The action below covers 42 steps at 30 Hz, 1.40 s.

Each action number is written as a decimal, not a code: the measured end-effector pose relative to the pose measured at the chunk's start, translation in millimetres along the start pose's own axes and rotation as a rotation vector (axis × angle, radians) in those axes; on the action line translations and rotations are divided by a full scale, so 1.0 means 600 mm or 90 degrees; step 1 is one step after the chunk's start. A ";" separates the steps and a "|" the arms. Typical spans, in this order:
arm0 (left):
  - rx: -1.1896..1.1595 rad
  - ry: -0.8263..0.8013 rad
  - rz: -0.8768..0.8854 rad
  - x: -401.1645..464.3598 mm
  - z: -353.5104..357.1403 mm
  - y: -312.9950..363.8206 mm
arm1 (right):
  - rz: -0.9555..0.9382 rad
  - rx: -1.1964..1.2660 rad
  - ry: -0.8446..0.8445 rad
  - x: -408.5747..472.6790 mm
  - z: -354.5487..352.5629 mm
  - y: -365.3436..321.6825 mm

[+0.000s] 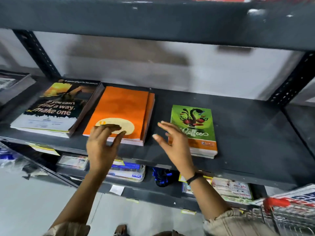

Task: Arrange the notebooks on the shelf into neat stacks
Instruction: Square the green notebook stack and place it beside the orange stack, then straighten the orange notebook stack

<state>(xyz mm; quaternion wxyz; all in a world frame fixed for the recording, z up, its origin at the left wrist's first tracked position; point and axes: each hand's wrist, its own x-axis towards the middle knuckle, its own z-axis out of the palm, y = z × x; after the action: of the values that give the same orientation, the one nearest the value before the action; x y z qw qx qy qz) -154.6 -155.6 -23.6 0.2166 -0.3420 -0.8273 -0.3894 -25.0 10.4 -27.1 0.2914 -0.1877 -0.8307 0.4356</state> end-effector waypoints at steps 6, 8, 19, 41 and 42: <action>-0.036 -0.147 -0.169 0.031 -0.053 -0.142 | 0.075 -0.012 -0.058 0.014 0.120 -0.029; -0.077 -0.251 -0.181 0.049 -0.061 -0.188 | 0.115 -0.001 -0.042 0.017 0.147 -0.029; -0.222 -0.361 -0.070 0.087 -0.041 -0.239 | 0.175 0.000 0.153 -0.017 0.183 -0.019; -0.308 -0.253 -0.107 0.062 -0.042 -0.245 | 0.174 0.022 0.205 0.004 0.187 -0.012; -0.309 -0.255 -0.113 0.061 -0.043 -0.244 | 0.176 0.023 0.206 0.004 0.187 -0.013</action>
<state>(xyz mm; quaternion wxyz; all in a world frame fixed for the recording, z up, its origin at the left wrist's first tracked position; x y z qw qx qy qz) -284.2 -229.1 -57.8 -0.0735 -0.3799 -0.7632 -0.5175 -99.8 -61.5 -70.8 0.3617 -0.3621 -0.7313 0.4508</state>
